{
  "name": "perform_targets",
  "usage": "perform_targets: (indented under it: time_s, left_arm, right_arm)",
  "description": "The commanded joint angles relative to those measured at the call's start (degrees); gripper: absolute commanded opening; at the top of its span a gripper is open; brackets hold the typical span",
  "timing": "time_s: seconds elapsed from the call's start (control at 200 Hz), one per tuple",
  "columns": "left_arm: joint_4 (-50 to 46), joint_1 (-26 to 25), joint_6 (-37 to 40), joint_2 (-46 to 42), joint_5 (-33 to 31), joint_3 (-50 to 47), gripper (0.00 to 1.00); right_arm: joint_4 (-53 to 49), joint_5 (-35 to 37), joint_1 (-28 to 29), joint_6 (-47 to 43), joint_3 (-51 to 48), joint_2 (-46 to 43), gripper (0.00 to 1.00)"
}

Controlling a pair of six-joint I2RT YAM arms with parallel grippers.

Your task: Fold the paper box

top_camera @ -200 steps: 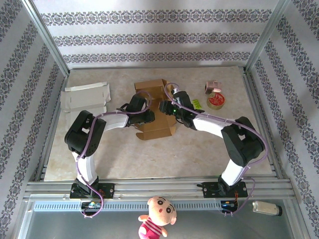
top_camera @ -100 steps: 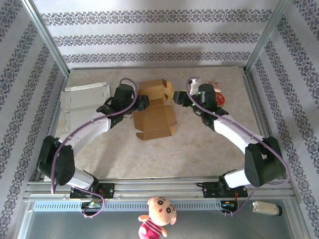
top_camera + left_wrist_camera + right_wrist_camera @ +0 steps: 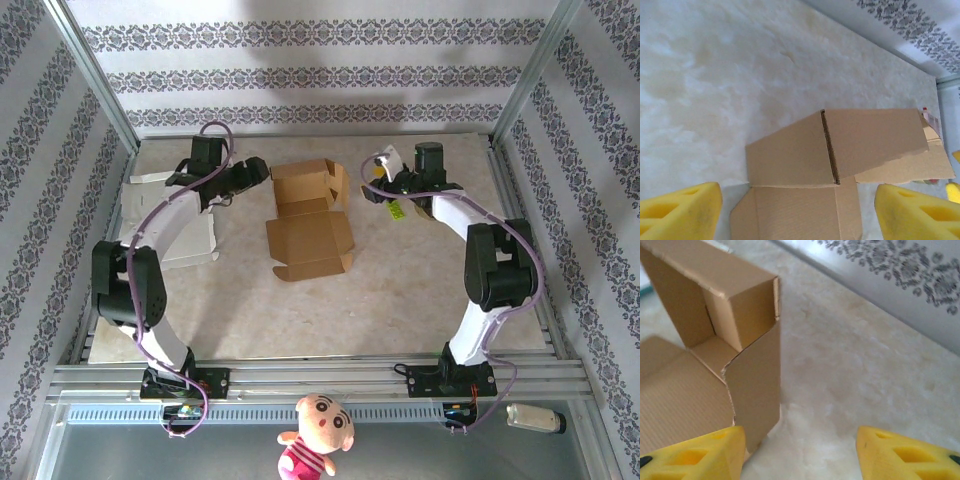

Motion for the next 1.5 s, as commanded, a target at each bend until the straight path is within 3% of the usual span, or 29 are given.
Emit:
perform_targets:
  time_s: [0.0, 0.14, 0.29, 0.525, 1.059, 1.269, 1.499]
  left_arm:
    - [2.66, 0.08, -0.69, 1.50, 4.94, 2.55, 0.82]
    - [5.38, 0.13, -1.30, 3.27, 3.25, 2.54, 0.84]
    - [7.21, 0.04, -2.24, 6.72, 6.81, 4.25, 0.83]
    - [8.16, 0.04, -2.38, 10.84, 10.36, 4.72, 0.76]
    - [6.14, 0.04, 0.71, 11.64, 11.70, 6.15, 0.74]
    - [6.81, 0.04, 0.80, 11.74, 12.72, 6.15, 0.74]
    - [7.68, 0.04, 0.69, 12.05, 14.75, 6.07, 0.72]
  right_arm:
    - [-6.37, 2.85, 1.81, -17.41, 4.41, 2.96, 0.61]
    - [-9.49, 6.56, 3.16, -23.65, 9.02, 6.76, 0.60]
    - [-11.00, 3.64, 4.52, -26.92, 11.50, 8.97, 0.57]
    - [-11.51, 0.93, 6.55, -23.54, 14.86, 11.74, 0.56]
    - [-12.91, -2.29, 9.63, -21.64, 24.00, 18.10, 0.62]
    - [-12.76, -2.69, 11.33, -21.60, 27.71, 20.85, 0.69]
    - [-13.01, -8.80, 11.98, -21.57, 31.24, 23.22, 0.68]
